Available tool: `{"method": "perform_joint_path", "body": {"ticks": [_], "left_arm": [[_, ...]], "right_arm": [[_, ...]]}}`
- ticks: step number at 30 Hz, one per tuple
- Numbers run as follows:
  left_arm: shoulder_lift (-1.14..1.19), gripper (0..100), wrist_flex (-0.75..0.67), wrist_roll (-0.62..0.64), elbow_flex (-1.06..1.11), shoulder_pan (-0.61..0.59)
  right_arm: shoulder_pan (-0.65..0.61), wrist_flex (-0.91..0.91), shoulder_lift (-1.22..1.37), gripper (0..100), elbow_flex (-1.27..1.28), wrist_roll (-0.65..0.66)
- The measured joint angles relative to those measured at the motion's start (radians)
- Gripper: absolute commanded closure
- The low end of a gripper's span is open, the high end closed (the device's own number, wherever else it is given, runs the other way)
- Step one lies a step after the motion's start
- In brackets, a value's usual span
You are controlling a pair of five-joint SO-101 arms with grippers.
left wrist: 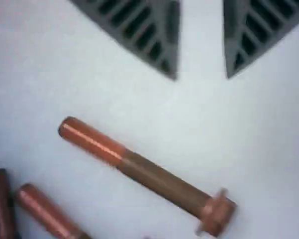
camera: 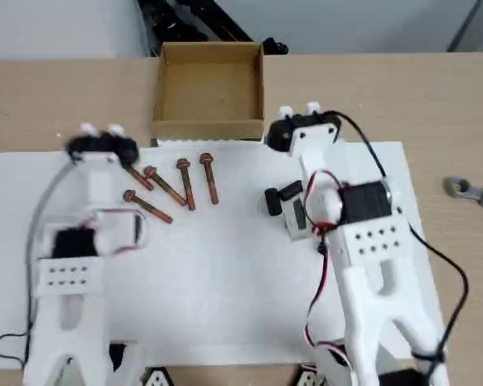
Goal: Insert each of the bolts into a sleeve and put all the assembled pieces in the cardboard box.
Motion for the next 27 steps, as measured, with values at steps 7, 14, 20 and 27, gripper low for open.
{"method": "perform_joint_path", "body": {"ticks": [7,14,20,27], "left_arm": [[0.157,88,0.224,0.077,-0.338,-0.023],[0.641,88,0.341,0.189,-0.586,-0.025],[0.970,88,0.445,0.341,-0.842,-0.025],[1.071,87,0.500,0.503,-1.026,-0.025]], "right_arm": [[-0.002,0.075,0.218,91.4,-0.120,0.002],[-0.002,0.084,0.333,91.4,-0.213,0.002],[-0.002,0.084,0.410,91.4,-0.236,0.002],[-0.003,0.084,0.430,91.4,-0.236,0.002]]}}
